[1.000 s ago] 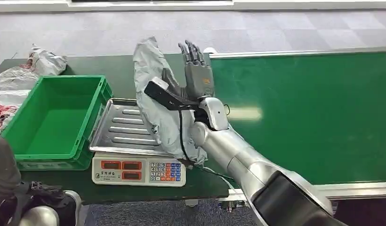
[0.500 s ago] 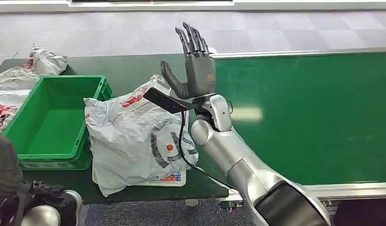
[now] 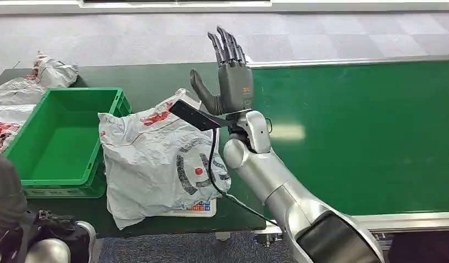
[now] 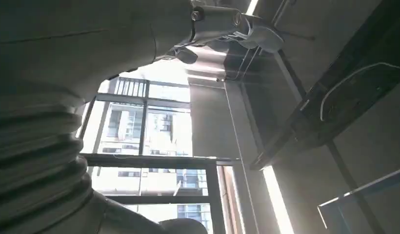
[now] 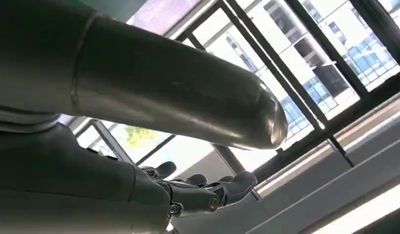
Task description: Moved the parcel from conveyor to table for the left to box.
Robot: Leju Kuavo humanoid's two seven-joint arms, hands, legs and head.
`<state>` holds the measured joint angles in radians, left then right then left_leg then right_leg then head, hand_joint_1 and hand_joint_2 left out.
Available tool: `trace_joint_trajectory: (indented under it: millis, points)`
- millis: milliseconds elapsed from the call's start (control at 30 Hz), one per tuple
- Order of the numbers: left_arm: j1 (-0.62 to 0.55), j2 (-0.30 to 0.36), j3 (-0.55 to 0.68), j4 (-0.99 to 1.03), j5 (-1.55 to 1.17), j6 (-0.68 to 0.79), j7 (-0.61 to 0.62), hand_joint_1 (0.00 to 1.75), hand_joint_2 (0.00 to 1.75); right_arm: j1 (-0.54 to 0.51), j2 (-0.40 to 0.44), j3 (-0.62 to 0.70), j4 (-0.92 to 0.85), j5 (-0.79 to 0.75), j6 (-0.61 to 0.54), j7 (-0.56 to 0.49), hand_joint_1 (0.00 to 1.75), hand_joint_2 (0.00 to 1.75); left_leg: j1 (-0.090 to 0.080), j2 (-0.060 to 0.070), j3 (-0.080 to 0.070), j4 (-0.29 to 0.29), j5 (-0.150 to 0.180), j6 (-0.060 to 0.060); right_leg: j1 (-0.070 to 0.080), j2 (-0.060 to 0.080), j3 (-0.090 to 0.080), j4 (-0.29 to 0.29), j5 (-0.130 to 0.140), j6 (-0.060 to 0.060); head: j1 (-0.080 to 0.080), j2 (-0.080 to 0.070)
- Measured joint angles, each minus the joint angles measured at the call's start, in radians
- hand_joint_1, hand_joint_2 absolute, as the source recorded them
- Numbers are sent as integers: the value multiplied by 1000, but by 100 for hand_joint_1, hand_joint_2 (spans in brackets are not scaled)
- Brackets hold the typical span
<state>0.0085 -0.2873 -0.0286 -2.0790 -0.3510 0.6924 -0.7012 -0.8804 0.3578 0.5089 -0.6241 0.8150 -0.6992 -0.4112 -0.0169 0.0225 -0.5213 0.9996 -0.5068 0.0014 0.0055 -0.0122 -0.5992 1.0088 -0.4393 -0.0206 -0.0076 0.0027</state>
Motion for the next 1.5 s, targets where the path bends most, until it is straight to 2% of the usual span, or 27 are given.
trace_joint_trajectory:
  millis: [133, 167, 233, 300, 400, 500, 633, 800, 833, 867, 1000, 1100, 1200, 1500]
  points:
    - [-4, 3, -2, 35, -35, 0, 0, 0, 175, 77, 0, -76, -153, 162, 0, 30, 0, 175, -1, -2, 1, 1, 0, 0, 0, -1, -1, -1, 0, 0, 0, 0]
    - [-11, 5, -9, 80, -60, 0, 0, 0, 175, 115, 0, -120, -261, 150, -2, 11, 0, 175, -1, -5, 0, 1, 0, 0, 0, -4, 0, -1, 0, 0, 0, 0]
    - [-33, 14, -33, 215, -140, -27, 40, 0, 175, 166, 3, -208, -450, 70, -5, -89, 0, 175, -3, -10, -2, 1, 1, 1, 0, -9, 1, -1, -1, 1, 0, 0]
    - [-54, 32, -60, 338, -241, -91, 125, 0, 175, 204, 4, -273, -617, -36, -6, -175, 0, 175, -3, -9, -1, 1, 1, 1, 0, -8, 0, -1, 0, 1, 0, 0]
    - [-134, 61, -107, 569, -444, -254, 261, 0, 175, 332, 7, -315, -939, -151, -6, -274, 0, 175, -4, -11, -1, 1, 1, 2, -1, -9, 1, -1, -1, 1, 1, 0]
    - [-177, 76, -146, 760, -558, -336, 292, 0, 175, 414, 9, -317, -1179, -170, -5, -286, 0, 175, -5, 0, -1, 1, -1, 4, -4, -1, 0, -1, 0, 2, 0, 0]
    - [-262, 79, -191, 988, -623, -415, 304, 0, 175, 477, 6, -315, -1395, -177, -2, -289, 0, 175, -5, 0, -1, 1, -2, 5, -4, -1, -2, -1, 0, 2, 0, 0]
    - [-364, 75, -249, 1213, -707, -478, 352, 0, 175, 495, 0, -315, -1508, -173, 0, -288, 0, 175, -5, 0, -1, 1, -1, 5, -4, -1, -1, -1, 0, 2, 0, 0]
    - [-384, 74, -257, 1241, -717, -485, 359, 37, 175, 496, -1, -315, -1519, -170, 0, -288, 0, 175, -4, -1, -1, 1, -1, 5, -4, -1, 0, -1, 0, 2, 0, 0]
    - [-402, 71, -267, 1268, -725, -491, 363, 175, 175, 497, -1, -315, -1527, -169, 0, -288, 0, 175, -4, -2, 0, 1, -1, 5, -4, -2, 2, -1, 0, 2, 0, 0]
    - [-463, 64, -304, 1377, -750, -530, 370, 175, 175, 501, -3, -315, -1551, -162, 1, -287, 0, 175, -4, -2, 5, 0, -1, 5, -4, -3, 8, -1, -1, 3, 0, 0]
    - [-474, 60, -317, 1424, -768, -547, 377, 175, 175, 502, -3, -315, -1558, -155, 2, -287, 0, 175, -4, 4, 3, 0, -3, 5, -4, 2, 9, -1, -1, 3, 0, 0]
    - [-498, 56, -329, 1458, -775, -546, 377, 175, 175, 504, -4, -316, -1566, -151, 2, -287, 0, 175, -4, 3, 3, 0, -3, 5, -4, 1, 10, -1, -1, 3, 0, 0]
    - [-520, 56, -332, 1476, -751, -481, 372, 175, 175, 507, -6, -319, -1567, -140, 2, -287, 0, 175, -2, 4, 5, 0, -2, 4, -3, 2, 10, -1, -1, 3, 0, 0]
